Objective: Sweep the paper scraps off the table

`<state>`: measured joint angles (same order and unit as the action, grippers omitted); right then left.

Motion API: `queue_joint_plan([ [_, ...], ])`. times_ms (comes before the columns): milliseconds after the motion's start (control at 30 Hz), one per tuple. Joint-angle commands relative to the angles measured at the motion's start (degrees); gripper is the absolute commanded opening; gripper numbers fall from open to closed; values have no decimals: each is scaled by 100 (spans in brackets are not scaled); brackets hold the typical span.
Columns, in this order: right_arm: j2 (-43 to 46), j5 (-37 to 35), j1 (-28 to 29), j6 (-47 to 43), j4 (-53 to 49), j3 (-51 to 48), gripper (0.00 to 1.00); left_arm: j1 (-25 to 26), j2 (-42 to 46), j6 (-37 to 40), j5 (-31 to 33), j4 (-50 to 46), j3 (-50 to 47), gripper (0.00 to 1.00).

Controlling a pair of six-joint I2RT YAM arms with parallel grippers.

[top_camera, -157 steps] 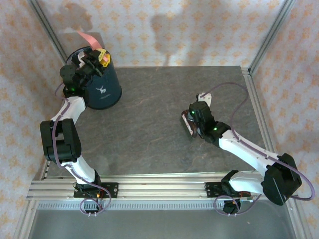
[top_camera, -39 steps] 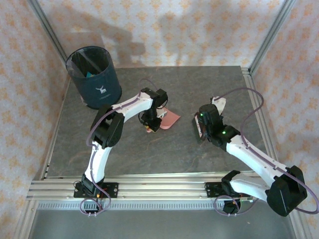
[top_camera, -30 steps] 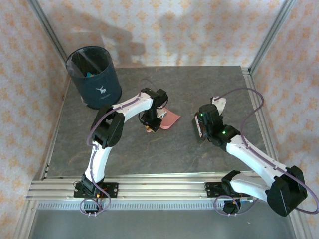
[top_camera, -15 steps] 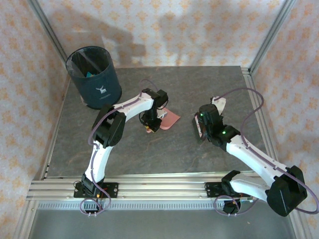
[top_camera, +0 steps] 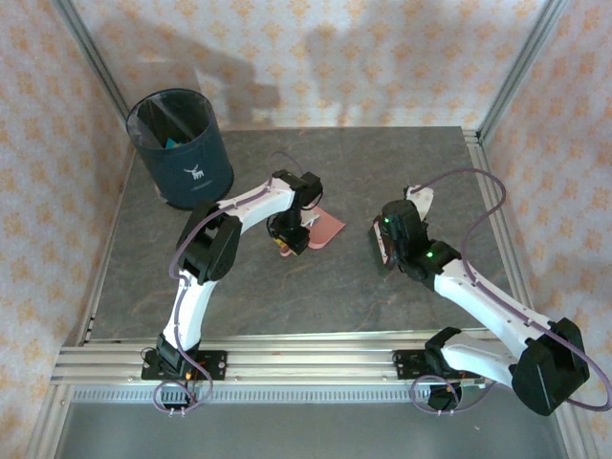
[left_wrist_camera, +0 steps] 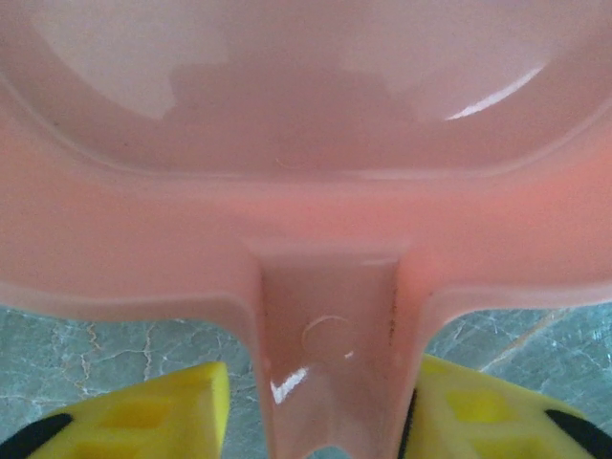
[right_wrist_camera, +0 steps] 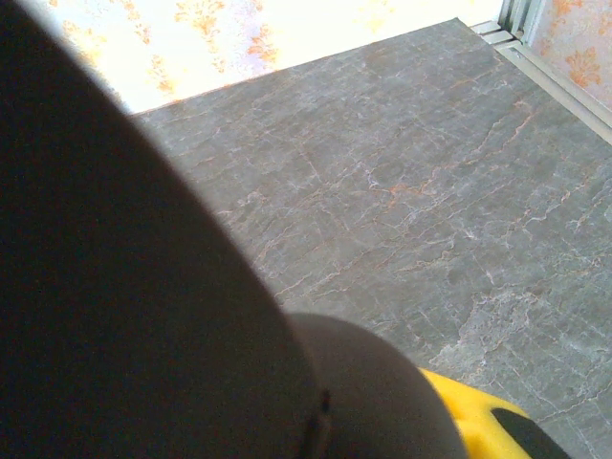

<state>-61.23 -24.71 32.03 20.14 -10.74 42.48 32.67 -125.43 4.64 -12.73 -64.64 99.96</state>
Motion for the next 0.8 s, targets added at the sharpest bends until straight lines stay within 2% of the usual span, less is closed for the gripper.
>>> queue_joint_plan([
  [0,63,-244,-46,-67,24,-3,0,66,422,0,335,80,-120,52],
  [167,2,-237,-48,-153,142,45,0,56,933,-40,485,54,-292,60],
  [333,-223,31,-43,-555,490,178,0,49,1564,-126,577,-39,-598,62],
  [433,-396,118,-47,-868,794,256,0,-9,2233,-313,600,1,-900,62],
  [633,-858,444,-47,-1659,1384,501,0,-464,3458,-656,201,244,-1708,62],
  [767,-1180,618,-46,-2190,1812,694,0,-945,4189,-826,40,370,-2233,64],
])
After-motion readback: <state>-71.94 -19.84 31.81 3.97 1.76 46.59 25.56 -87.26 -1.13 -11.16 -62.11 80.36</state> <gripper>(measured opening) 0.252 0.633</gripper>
